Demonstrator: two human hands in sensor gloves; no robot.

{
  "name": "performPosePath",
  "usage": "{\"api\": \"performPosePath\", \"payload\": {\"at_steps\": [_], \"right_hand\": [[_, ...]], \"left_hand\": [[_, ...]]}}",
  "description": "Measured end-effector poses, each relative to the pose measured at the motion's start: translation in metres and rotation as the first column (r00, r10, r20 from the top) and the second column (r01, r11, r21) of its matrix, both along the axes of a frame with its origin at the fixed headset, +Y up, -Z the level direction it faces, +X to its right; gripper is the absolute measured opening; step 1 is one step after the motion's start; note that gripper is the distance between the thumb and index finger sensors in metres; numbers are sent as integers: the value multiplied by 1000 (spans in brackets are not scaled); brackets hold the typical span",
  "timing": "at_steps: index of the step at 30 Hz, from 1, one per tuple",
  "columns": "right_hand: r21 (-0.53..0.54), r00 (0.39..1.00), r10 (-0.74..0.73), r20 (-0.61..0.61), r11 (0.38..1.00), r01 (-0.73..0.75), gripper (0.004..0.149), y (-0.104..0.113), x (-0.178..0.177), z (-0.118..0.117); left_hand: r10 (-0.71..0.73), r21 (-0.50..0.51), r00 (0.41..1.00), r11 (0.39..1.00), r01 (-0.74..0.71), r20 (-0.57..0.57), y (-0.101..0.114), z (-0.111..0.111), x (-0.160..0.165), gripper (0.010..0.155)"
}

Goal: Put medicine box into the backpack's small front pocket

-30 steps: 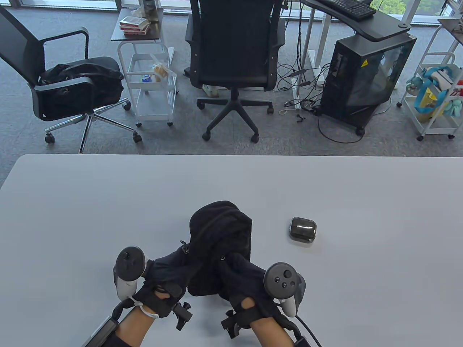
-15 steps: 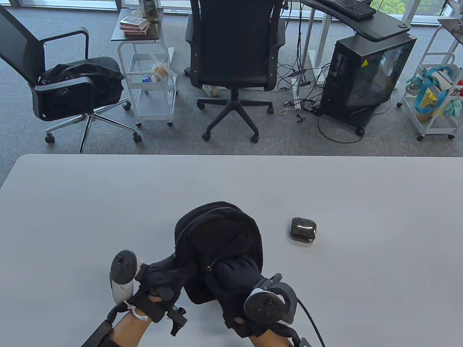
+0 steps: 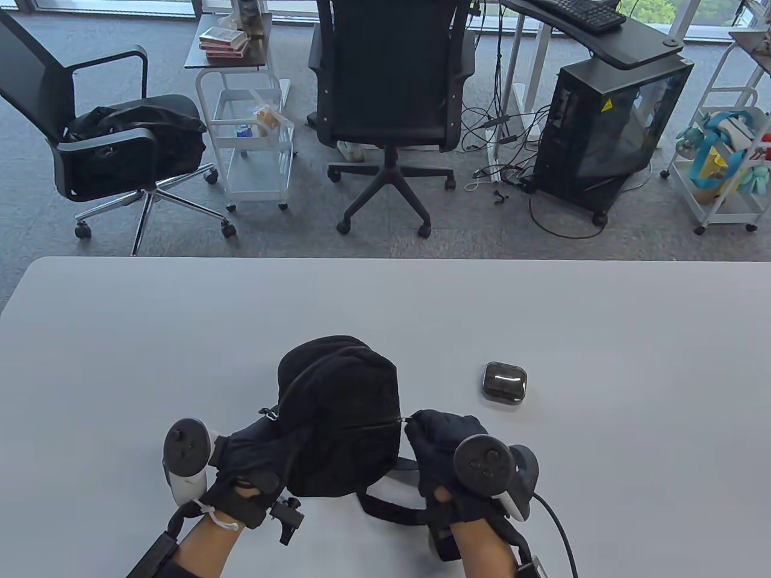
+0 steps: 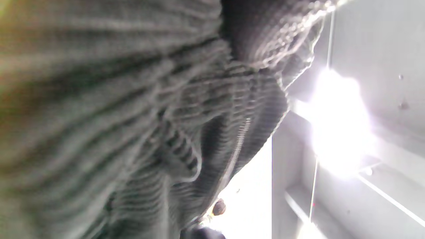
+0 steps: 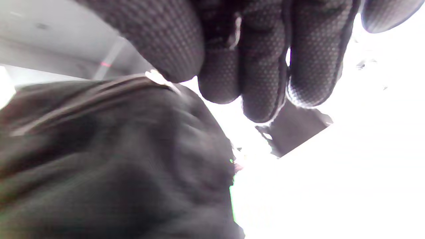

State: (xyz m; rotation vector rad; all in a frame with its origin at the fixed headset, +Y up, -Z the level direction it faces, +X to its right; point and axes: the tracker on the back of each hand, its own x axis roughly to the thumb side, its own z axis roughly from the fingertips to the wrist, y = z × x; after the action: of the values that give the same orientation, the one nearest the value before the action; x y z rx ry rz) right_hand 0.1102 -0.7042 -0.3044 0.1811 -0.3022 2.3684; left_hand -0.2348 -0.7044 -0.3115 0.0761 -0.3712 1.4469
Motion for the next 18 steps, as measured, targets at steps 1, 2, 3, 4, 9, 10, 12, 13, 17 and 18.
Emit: {"api": "performPosePath", "payload": {"at_steps": [1, 2, 3, 4, 9, 10, 12, 13, 17, 18], "right_hand": [[-47, 1000, -19, -20, 999, 18, 44, -4, 1, -1], [-95, 996, -72, -43, 993, 68, 44, -8, -1, 0], [-116, 991, -123, -52, 986, 116, 44, -9, -4, 3], [-123, 982, -174, -74, 979, 164, 45, -9, -5, 4], [14, 972, -231, 37, 973, 230, 55, 11, 13, 7], [43, 972, -223, 77, 974, 221, 54, 16, 20, 5], [56, 973, -199, 121, 980, 193, 54, 24, 31, 0], [53, 972, -180, 152, 983, 174, 54, 26, 36, -3], [4, 960, -90, 265, 996, 92, 55, 29, 52, -29], [-40, 959, -58, 278, 997, 72, 56, 26, 56, -40]], "left_hand": [[9, -4, 1000, 1000, -9, 11, -1, 0, 0, 46], [-3, -3, 1000, 1000, 3, 22, -2, 0, 1, 46], [-13, -4, 1000, 1000, 13, 6, -3, 0, 1, 46], [-10, -10, 1000, 1000, 10, 0, -3, 0, 0, 46], [13, -21, 999, 1000, -14, -34, 1, 2, -8, 46], [20, -26, 999, 999, -21, -51, 3, 3, -9, 46], [39, -33, 997, 999, -41, -68, 4, 3, -11, 47], [48, -38, 996, 998, -51, -69, 4, 3, -12, 47], [78, -56, 993, 995, -83, -91, 3, 3, -14, 47], [78, -58, 993, 995, -83, -91, 3, 2, -14, 47]]}}
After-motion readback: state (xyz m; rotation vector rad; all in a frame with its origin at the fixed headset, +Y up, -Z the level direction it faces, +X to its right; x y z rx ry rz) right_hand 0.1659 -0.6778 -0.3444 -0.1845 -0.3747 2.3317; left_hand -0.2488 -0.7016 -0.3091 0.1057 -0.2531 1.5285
